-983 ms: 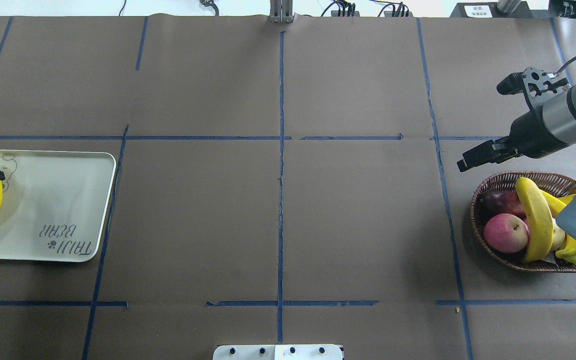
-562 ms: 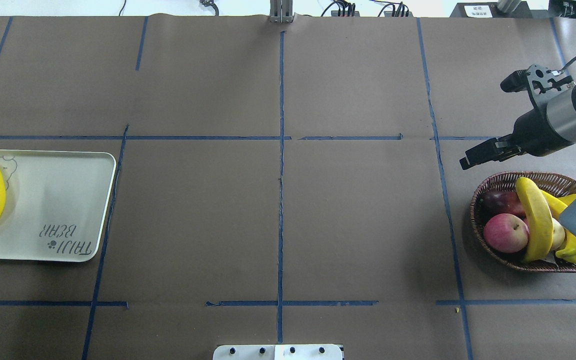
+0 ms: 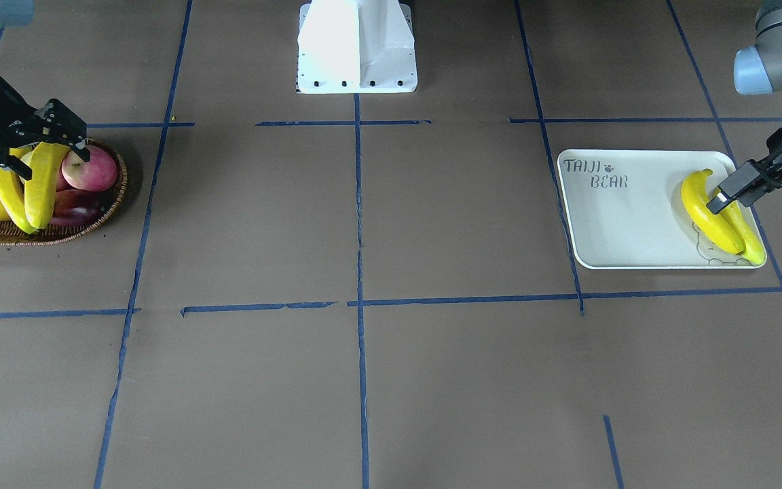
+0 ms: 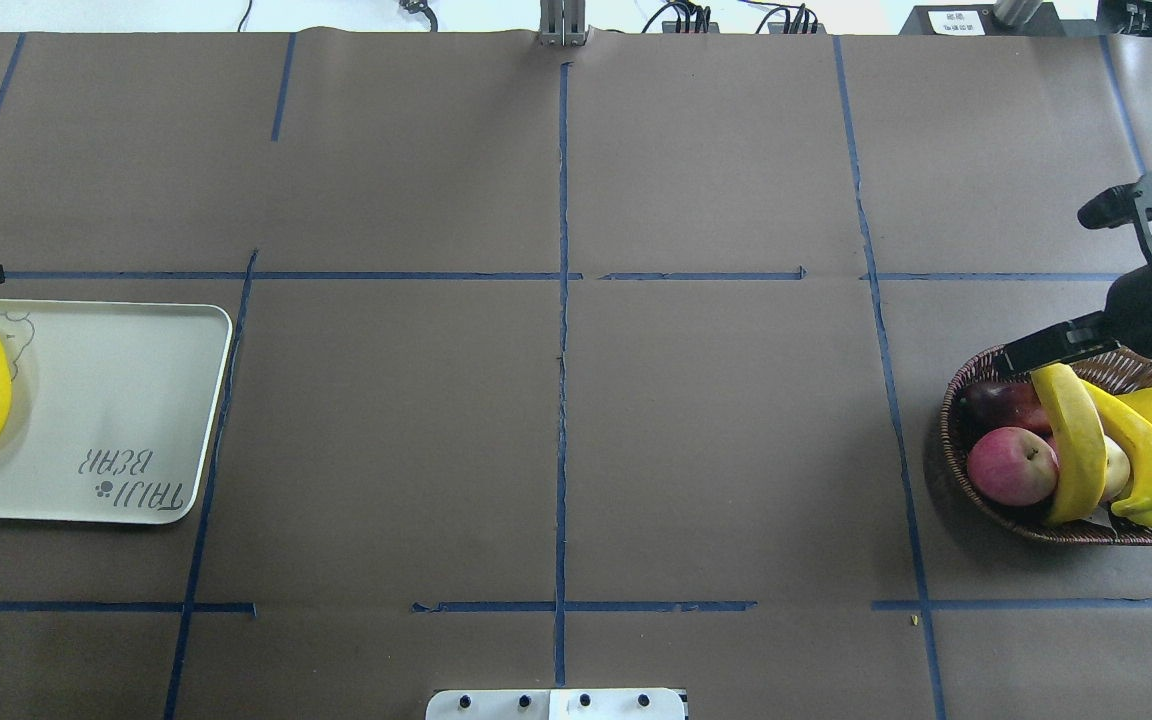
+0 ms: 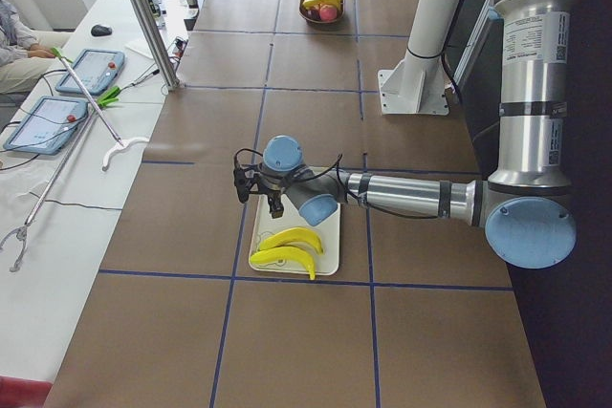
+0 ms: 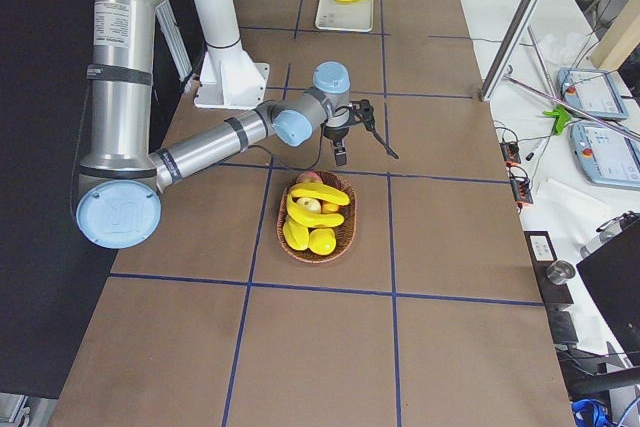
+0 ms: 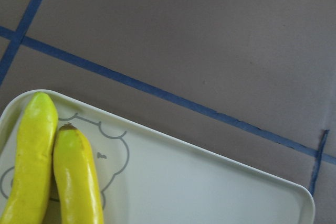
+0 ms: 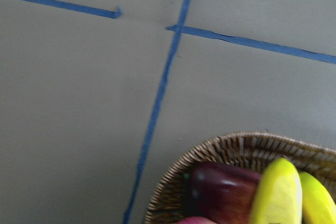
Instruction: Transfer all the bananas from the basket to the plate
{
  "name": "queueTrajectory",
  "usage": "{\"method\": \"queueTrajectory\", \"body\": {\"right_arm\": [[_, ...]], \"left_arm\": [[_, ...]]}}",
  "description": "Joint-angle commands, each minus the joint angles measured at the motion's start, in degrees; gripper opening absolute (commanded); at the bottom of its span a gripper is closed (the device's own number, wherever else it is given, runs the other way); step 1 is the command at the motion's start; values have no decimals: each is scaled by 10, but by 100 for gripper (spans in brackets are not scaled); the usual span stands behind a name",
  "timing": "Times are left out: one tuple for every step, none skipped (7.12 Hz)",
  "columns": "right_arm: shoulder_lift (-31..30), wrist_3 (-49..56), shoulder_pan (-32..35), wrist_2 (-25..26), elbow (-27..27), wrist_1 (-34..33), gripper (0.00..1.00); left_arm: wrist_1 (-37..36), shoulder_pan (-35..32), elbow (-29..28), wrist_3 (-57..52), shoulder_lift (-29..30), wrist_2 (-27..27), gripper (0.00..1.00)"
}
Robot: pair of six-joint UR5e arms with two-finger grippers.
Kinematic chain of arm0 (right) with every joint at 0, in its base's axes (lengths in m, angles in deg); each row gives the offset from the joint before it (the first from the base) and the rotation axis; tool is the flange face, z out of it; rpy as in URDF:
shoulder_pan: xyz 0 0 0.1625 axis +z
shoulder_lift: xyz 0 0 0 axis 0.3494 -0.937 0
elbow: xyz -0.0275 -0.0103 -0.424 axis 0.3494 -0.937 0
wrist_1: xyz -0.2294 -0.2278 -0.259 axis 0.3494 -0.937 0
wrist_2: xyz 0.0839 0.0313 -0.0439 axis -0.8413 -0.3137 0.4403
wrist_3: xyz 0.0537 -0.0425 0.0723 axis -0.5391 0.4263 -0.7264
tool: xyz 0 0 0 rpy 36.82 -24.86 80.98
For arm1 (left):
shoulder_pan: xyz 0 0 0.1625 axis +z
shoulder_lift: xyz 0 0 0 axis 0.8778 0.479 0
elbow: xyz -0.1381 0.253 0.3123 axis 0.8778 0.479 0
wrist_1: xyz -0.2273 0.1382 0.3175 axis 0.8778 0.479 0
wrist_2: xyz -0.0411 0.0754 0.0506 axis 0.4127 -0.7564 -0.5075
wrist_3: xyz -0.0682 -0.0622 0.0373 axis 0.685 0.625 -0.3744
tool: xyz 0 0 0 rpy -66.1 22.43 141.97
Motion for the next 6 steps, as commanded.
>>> {"method": "queueTrajectory", "body": {"right_arm": [[-114, 30, -5, 57, 12, 79, 99], [-169, 22, -4, 55, 5, 160, 99], [-178, 20, -4, 57, -10, 176, 99], [-174, 10, -6, 62, -23, 176, 98], [-170, -18, -8, 64, -31, 171, 96], [-167, -21, -9, 65, -42, 170, 94]], "left_arm": [[-1, 6, 21, 4, 0, -7, 100], [-1, 7, 24, 6, 0, -7, 100], [-2, 7, 26, 6, -1, -6, 100], [-1, 8, 27, 6, -2, -6, 100], [-1, 8, 27, 6, -2, -6, 100], [-1, 8, 27, 6, -3, -6, 100]]}}
